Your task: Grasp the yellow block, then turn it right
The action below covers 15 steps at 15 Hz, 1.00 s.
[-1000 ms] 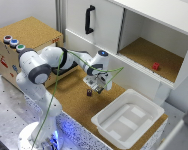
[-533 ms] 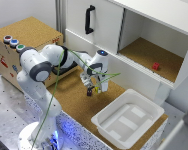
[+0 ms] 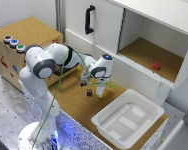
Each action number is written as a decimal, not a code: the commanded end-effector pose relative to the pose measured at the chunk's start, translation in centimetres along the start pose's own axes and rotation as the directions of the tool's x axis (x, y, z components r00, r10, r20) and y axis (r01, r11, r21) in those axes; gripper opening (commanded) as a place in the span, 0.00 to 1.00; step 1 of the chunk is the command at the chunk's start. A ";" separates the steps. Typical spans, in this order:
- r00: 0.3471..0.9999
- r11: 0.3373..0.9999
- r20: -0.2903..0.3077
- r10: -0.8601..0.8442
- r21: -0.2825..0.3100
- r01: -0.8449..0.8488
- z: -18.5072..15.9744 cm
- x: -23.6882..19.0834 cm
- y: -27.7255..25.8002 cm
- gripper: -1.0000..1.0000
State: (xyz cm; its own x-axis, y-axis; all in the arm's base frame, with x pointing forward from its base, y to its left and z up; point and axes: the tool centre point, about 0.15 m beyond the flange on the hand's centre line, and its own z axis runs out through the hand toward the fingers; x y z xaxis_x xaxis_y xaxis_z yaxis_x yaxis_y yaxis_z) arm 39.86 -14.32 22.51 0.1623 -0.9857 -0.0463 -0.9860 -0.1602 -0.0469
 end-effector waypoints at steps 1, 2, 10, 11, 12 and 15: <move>0.986 0.980 0.036 0.161 0.115 -0.164 0.5 2.4 -0.7 0.00; 0.983 0.978 0.056 0.175 0.109 -0.180 0.9 2.4 -0.5 0.00; 0.999 0.998 0.024 0.035 0.050 -0.036 -0.9 1.6 -1.0 1.00; 1.000 0.997 0.005 0.008 0.076 -0.008 -1.8 1.8 -1.1 1.00; 0.999 0.995 -0.010 -0.037 0.090 0.038 -2.5 2.0 -1.4 1.00; 0.945 0.948 -0.096 -0.311 0.038 0.316 -5.6 2.0 -1.5 1.00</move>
State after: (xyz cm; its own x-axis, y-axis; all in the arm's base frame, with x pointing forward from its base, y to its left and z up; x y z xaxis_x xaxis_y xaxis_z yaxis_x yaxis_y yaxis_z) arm 41.86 -15.90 24.21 0.2261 -0.9740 -0.0168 -0.9651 -0.2217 -0.1393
